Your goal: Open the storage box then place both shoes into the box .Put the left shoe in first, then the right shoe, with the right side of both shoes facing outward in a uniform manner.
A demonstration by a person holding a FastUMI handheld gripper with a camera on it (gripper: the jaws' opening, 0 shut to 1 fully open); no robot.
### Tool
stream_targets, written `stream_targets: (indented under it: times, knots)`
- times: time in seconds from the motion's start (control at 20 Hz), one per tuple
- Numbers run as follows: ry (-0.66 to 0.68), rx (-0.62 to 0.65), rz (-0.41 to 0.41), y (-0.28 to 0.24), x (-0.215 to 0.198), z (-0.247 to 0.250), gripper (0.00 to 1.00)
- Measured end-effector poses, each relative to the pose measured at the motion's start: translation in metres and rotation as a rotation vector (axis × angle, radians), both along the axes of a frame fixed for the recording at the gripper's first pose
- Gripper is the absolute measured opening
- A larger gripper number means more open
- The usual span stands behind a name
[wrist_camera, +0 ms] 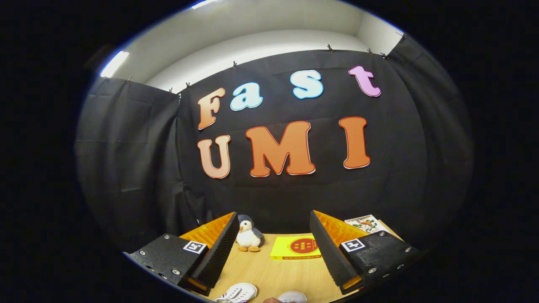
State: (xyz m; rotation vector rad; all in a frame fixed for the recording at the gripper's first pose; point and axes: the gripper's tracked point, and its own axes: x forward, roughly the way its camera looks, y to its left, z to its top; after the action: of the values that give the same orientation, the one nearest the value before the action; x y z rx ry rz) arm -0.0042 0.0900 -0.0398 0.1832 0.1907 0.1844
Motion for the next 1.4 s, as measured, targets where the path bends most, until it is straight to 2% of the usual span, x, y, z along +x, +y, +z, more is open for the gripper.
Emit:
stream_targets:
  times: [0.15, 0.4, 0.8, 0.95, 1.15, 1.4]
  knots:
    - [0.08, 0.051, 0.071, 0.024, -0.005, -0.025, 0.99]
    - [0.27, 0.148, 0.243, 0.079, -0.022, -0.077, 0.98]
    - [0.639, 0.298, 0.485, 0.163, -0.086, -0.168, 0.98]
    - [0.775, 0.392, 0.551, 0.193, -0.112, -0.192, 0.98]
    - [0.877, 0.455, 0.629, 0.222, -0.137, -0.21, 0.98]
    - [0.978, 0.548, 0.67, 0.255, -0.149, -0.225, 0.98]
